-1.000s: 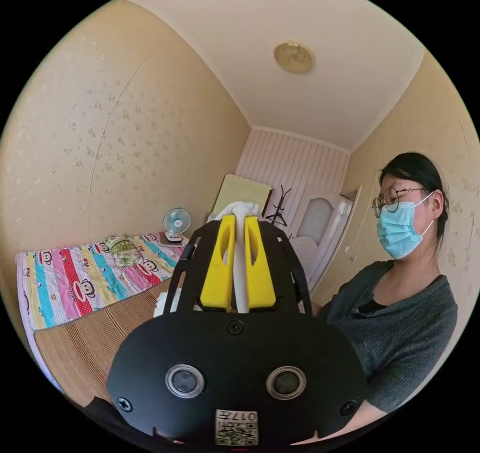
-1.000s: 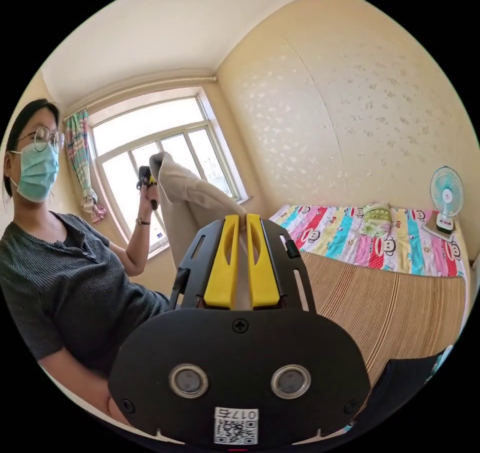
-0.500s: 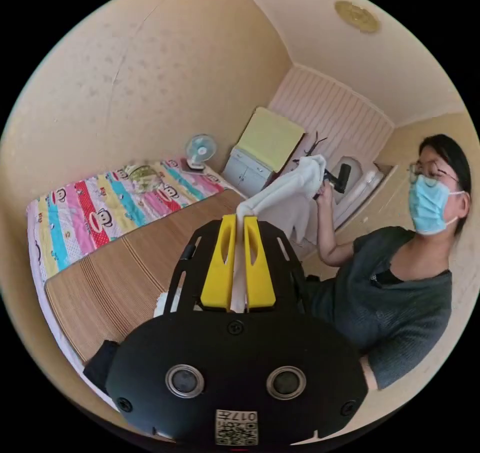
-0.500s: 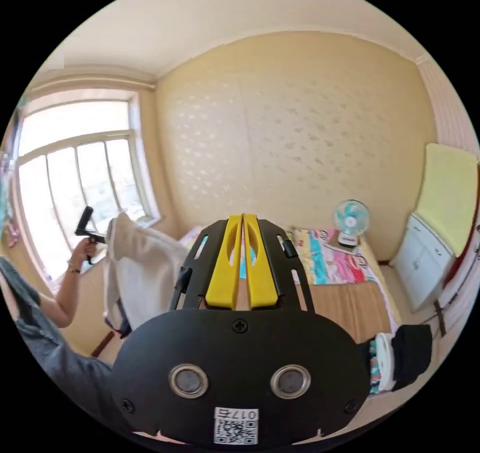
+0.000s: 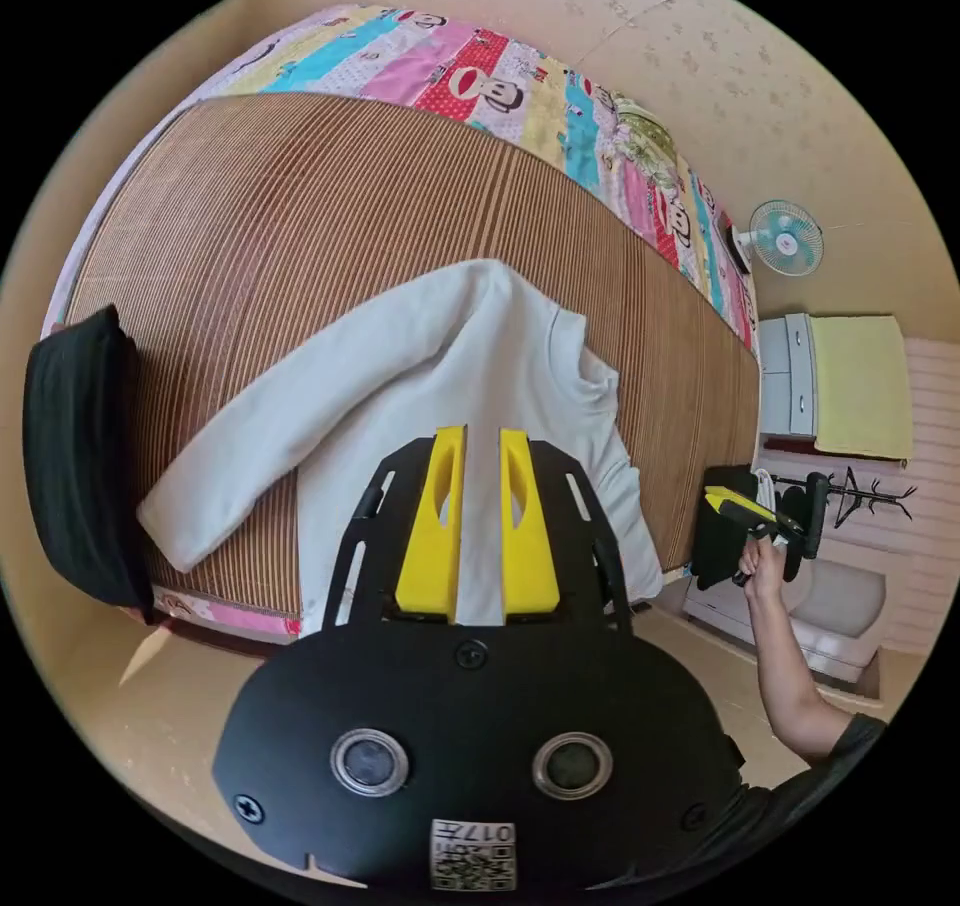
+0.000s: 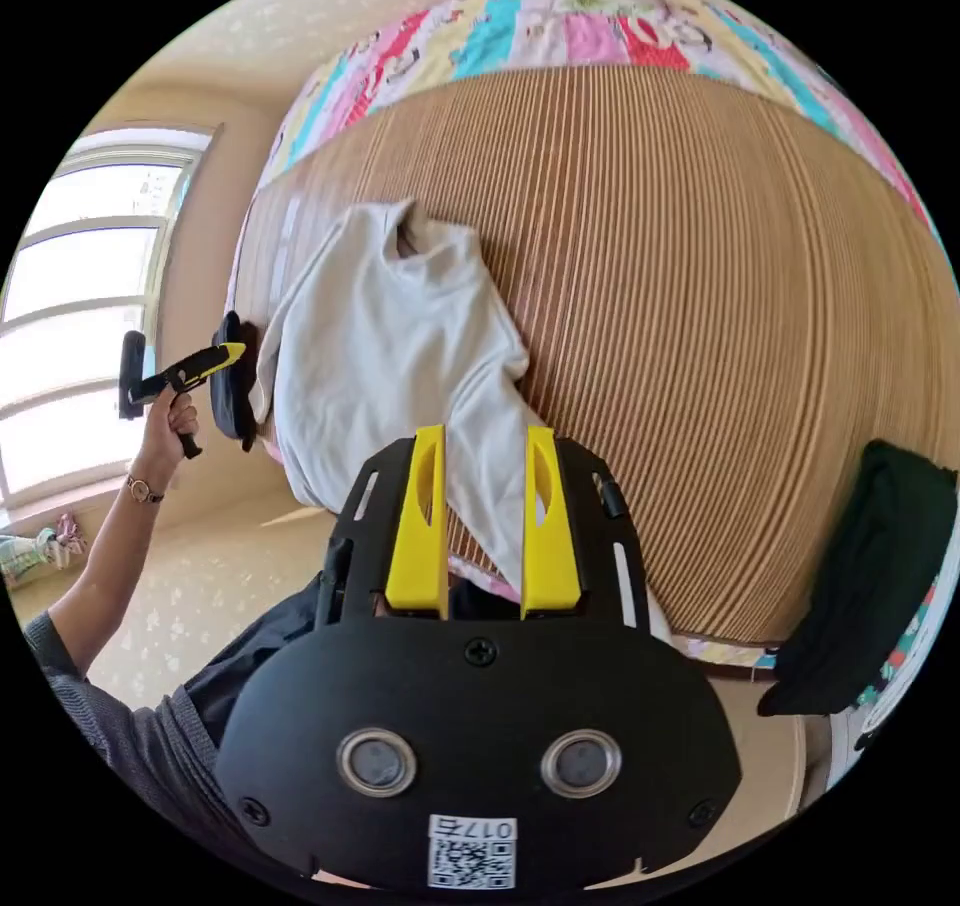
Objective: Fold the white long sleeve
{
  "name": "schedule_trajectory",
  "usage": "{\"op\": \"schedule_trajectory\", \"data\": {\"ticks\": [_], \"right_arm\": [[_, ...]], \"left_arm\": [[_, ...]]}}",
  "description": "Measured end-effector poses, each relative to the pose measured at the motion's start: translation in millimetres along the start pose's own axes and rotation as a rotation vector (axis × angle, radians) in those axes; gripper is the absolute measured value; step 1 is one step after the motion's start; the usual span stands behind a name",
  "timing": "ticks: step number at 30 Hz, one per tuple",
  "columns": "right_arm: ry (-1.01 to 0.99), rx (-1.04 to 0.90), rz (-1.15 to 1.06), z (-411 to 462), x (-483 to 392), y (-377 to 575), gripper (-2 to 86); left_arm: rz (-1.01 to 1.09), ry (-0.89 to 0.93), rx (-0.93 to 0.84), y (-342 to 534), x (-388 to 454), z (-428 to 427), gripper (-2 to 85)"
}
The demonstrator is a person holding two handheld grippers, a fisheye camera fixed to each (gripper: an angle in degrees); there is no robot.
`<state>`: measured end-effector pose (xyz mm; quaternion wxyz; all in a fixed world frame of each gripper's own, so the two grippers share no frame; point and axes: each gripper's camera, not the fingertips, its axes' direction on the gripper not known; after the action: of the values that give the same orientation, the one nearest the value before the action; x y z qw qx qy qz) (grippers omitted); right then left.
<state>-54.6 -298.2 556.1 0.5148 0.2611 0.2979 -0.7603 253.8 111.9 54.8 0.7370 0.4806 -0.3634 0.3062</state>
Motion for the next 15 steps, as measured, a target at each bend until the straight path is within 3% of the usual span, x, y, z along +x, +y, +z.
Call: {"op": "schedule_trajectory", "data": {"ticks": [2,5,7,10,12,15], "right_arm": [[0.051,-0.071,0.035,38,9,7,11.7],[0.32,-0.19,-0.093,72,5,7,6.5],[0.494,-0.263,-0.363,68,-5,-11,3.7],[0.754,-0.3,-0.558,44,9,-56,2.8],[0.84,-0.306,-0.523,17,37,-102,2.7],[0.86,-0.248,-0.153,-55,98,-184,3.0]], "left_arm": [[-0.071,-0.002,-0.101,34,-32,31,6.0],[-0.129,-0.031,-0.111,69,-59,36,5.9],[-0.16,-0.008,-0.074,83,-73,26,5.9],[-0.181,0.048,-0.038,95,-92,11,5.9],[-0.193,0.043,-0.019,98,-102,2,5.9],[-0.153,0.057,-0.002,95,-112,-7,5.9]]}}
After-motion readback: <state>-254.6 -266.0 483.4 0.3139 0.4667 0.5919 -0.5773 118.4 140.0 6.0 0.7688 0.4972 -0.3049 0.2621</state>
